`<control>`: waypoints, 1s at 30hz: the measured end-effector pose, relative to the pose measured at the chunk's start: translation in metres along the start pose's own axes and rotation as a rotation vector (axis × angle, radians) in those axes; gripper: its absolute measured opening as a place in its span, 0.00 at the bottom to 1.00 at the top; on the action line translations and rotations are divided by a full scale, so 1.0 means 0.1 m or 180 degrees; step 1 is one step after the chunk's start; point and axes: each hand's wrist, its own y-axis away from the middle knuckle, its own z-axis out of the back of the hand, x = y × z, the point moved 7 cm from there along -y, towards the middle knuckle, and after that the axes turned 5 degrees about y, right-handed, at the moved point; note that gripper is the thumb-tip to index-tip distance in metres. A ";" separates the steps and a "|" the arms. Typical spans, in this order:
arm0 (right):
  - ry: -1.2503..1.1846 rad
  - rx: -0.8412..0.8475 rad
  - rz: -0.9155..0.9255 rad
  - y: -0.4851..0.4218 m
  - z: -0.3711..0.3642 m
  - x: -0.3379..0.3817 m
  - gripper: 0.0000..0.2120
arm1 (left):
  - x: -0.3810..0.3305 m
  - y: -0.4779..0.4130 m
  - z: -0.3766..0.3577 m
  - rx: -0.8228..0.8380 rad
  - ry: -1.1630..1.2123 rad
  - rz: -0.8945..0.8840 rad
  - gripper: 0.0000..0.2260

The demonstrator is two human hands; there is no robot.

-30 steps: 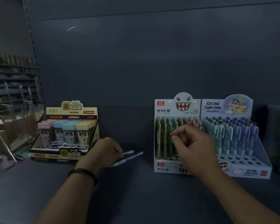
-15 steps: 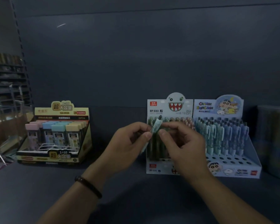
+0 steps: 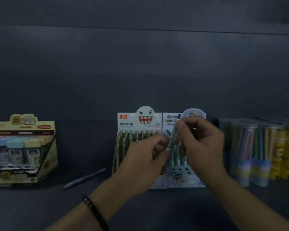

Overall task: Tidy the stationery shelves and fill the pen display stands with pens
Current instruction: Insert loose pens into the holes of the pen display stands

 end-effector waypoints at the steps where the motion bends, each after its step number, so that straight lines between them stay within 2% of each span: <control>1: -0.0037 0.0014 -0.0079 -0.04 0.08 -0.06 0.05 | -0.01 -0.03 -0.08 0.0003 0.0000 0.0000 0.04; 5: -0.0050 0.0233 -0.0213 -0.19 0.23 -0.31 0.06 | 0.07 -0.10 -0.31 -0.0159 -0.0180 -0.0004 0.06; 9: 0.0104 0.0155 -0.0219 -0.23 0.30 -0.56 0.05 | 0.23 -0.03 -0.46 -0.0249 -0.0978 -0.0329 0.15; 13: 0.0241 -0.0041 -0.0186 -0.24 0.36 -0.66 0.05 | 0.34 0.05 -0.45 0.0031 -0.1563 -0.0550 0.06; 26: 0.1203 0.0432 0.0037 -0.12 0.21 -0.68 0.07 | 0.40 0.09 -0.51 0.0389 -0.1668 -0.0389 0.03; 28: 0.1291 0.0558 0.0171 -0.09 0.17 -0.65 0.11 | 0.40 0.09 -0.51 0.0396 -0.1671 -0.0390 0.03; 30: 0.1451 0.0622 0.0407 -0.07 0.14 -0.60 0.10 | 0.39 0.09 -0.50 0.0383 -0.1708 -0.0416 0.03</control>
